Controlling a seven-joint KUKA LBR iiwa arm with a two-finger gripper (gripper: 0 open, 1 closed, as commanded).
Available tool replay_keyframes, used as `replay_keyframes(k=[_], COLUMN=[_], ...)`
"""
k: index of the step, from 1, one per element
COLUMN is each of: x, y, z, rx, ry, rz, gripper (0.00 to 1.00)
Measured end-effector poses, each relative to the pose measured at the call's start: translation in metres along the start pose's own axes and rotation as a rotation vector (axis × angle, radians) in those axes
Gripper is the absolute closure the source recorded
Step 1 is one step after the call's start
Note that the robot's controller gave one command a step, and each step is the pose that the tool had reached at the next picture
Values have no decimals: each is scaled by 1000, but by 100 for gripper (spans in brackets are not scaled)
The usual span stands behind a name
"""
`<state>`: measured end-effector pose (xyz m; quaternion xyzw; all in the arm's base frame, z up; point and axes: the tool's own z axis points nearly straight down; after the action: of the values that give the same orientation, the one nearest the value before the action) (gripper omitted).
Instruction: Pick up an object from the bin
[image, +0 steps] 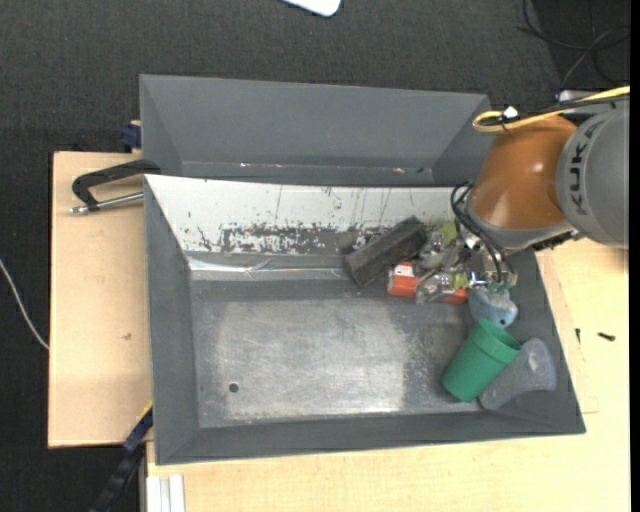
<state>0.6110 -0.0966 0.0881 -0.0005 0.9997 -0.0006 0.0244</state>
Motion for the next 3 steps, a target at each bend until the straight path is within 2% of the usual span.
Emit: replay_keyframes(k=[3], x=[0], y=[0], z=[0], rx=[0], ry=[0], rz=[0], gripper=[100])
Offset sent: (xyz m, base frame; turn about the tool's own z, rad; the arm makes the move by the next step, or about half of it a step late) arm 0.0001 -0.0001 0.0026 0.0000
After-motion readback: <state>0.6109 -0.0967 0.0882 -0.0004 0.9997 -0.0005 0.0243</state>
